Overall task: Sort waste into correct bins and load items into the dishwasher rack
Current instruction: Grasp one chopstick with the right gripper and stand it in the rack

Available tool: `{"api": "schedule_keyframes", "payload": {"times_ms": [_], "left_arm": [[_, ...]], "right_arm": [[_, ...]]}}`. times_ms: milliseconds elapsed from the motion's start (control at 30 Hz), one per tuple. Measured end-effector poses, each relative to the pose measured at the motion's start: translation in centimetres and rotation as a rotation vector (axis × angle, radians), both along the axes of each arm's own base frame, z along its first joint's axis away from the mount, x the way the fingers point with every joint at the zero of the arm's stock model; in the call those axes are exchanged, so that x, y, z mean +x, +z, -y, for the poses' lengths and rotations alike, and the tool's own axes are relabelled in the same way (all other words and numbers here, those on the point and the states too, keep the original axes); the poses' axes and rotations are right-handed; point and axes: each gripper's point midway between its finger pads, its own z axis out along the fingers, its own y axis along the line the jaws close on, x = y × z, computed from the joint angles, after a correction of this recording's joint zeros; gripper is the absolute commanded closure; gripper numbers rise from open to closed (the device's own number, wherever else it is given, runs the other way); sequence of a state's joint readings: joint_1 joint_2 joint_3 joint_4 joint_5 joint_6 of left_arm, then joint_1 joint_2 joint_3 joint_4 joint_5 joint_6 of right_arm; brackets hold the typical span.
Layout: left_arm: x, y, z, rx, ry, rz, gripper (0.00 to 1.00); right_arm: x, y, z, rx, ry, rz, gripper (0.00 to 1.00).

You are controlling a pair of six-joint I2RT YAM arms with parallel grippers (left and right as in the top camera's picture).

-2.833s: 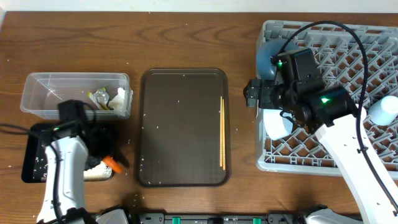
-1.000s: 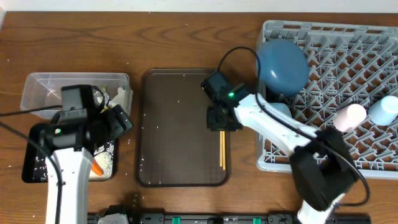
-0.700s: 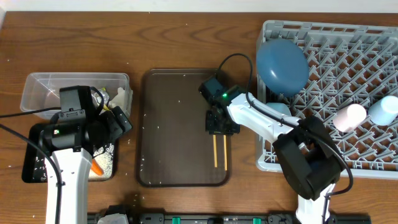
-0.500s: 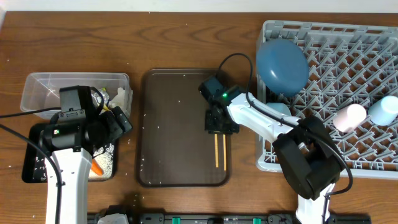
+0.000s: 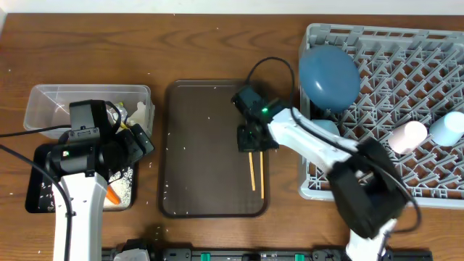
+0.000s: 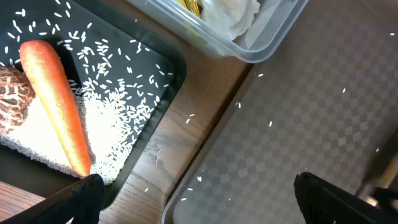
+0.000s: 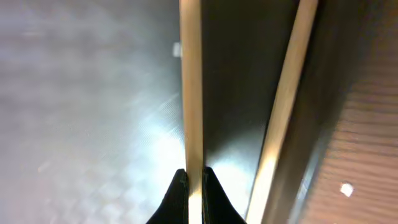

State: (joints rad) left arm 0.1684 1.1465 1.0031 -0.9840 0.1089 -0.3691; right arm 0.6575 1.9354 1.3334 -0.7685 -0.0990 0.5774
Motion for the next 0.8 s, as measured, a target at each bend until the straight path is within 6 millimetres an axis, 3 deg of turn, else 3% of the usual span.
{"api": "schedule_keyframes", "payload": {"times_ms": [33,167,267,367,500,633,733,800], "left_arm": [[0.0,0.0,0.0,0.000,0.000,0.000,0.02],[0.0,0.0,0.0,0.000,0.000,0.000,0.02],[0.0,0.0,0.0,0.000,0.000,0.000,0.02],[0.0,0.0,0.0,0.000,0.000,0.000,0.02],[0.0,0.0,0.0,0.000,0.000,0.000,0.02],[0.0,0.0,0.0,0.000,0.000,-0.001,0.02],[0.0,0.0,0.0,0.000,0.000,-0.001,0.02],[0.0,0.0,0.0,0.000,0.000,-0.001,0.02]], "right_arm": [[0.2,1.3,-0.1,0.018,0.016,0.028,0.99],[1.3,10.1,0.6,0.131,0.062,0.225,0.99],[2.2,15.6,4.1,0.155,0.025,0.349,0.99],[3.3,18.8,10.9,0.095,-0.084,0.437,0.99],[4.4,19.7,20.6,-0.041,-0.228,0.472,0.99],[4.9,18.9,28.2,-0.162,-0.295,0.460,0.99],[5.2,17.8,31.4,-0.207,-0.322,0.432,0.99],[5.6,16.6,32.4,-0.223,-0.325,0.404,0.99]]}}
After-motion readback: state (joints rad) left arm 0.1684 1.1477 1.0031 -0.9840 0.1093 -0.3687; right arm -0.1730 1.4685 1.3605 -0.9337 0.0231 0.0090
